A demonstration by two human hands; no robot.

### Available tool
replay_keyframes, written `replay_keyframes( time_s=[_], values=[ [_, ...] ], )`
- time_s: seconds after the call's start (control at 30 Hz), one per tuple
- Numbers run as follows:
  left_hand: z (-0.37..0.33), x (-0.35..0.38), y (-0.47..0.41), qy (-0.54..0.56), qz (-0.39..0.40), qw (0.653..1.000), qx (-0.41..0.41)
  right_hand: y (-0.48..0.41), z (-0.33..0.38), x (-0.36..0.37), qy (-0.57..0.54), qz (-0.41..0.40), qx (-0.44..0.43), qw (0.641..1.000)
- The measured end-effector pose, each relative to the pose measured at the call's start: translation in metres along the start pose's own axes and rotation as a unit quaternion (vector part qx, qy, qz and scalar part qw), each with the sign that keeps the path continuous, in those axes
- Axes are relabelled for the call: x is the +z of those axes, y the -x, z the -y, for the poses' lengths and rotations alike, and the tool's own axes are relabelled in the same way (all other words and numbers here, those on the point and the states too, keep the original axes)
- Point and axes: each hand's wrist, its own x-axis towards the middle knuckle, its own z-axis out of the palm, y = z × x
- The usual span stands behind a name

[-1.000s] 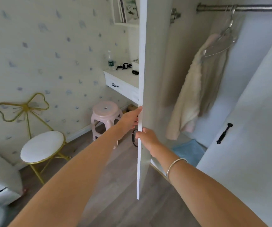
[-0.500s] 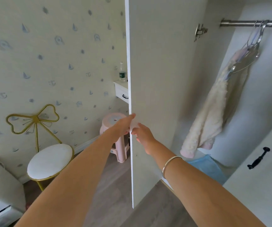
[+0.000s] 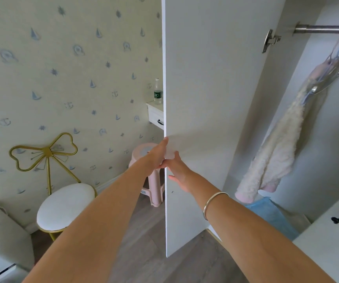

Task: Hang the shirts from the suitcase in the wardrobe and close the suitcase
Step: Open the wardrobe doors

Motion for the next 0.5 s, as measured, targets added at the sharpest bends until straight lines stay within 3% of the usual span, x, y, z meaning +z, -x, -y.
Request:
replay_keyframes(
  time_s=[0.13,0.23,0.37,0.5],
  values=[
    [0.014,-0.003,-0.001,-0.053,-0.026,0.998,-0.007,0.007,-0.006,-0.023,-0.003,-0.035,0.003,0.999],
    [0.033,-0.004,0.004,-0.162,-0.041,0.982,-0.082,0.018,-0.021,-0.057,0.01,-0.079,0.045,0.996],
    [0.042,0.025,0.027,-0.262,0.06,0.949,-0.164,0.046,-0.042,-0.105,0.014,-0.131,0.088,0.987],
    [0.037,0.111,0.043,-0.295,0.132,0.941,-0.101,0.083,-0.07,-0.159,-0.004,-0.221,0.105,0.97]
  ],
)
